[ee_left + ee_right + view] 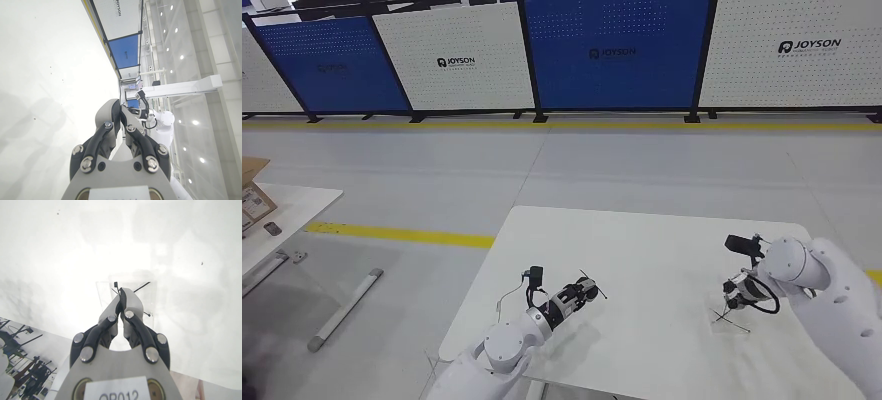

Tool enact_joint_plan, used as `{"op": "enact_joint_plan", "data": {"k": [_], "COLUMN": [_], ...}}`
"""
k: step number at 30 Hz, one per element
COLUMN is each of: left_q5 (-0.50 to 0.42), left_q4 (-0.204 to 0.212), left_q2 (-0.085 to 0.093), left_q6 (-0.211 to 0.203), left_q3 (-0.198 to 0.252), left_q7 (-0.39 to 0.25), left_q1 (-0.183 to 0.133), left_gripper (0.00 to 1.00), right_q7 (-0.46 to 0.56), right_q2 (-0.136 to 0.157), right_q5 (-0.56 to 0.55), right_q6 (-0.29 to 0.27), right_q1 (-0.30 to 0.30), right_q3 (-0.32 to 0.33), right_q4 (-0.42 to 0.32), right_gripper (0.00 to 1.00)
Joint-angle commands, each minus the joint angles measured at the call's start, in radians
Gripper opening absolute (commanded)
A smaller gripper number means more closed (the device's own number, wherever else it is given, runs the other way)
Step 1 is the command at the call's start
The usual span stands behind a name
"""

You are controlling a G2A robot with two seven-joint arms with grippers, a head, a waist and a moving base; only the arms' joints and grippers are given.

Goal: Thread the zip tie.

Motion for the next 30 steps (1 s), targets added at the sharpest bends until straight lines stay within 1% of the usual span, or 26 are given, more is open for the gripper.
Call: {"op": "enact_joint_plan", "data": {"k": [1, 2, 4, 5, 30], "left_q5": [0.000, 0.000, 0.000, 0.000, 0.000], "left_q4": [0.000, 0.000, 0.000, 0.000, 0.000], "left_q2": [0.000, 0.000, 0.000, 0.000, 0.000], "left_q6": [0.000, 0.000, 0.000, 0.000, 0.000], "left_q3": [0.000, 0.000, 0.000, 0.000, 0.000], "left_q7": [0.000, 0.000, 0.000, 0.000, 0.000], "left_q1": [0.000, 0.000, 0.000, 0.000, 0.000], "left_gripper": [0.00, 0.00, 0.00, 0.00, 0.00], "right_q7": [-0.024, -0.050, -0.072, -0.073, -0.073], "right_q2": [0.022, 0.037, 0.055, 0.058, 0.058], "right_q5": [-0.014, -0.019, -0.017, -0.015, -0.015], "right_q6": [0.000, 0.000, 0.000, 0.000, 0.000], "right_q1": [-0.067, -0.120, -0.197, -0.209, -0.209], "right_q3": [0.067, 0.115, 0.182, 0.193, 0.193], "right_q4": [-0.093, -0.151, -0.231, -0.243, -0.243], "right_gripper": [0.00, 0.00, 0.00, 0.00, 0.00]}}
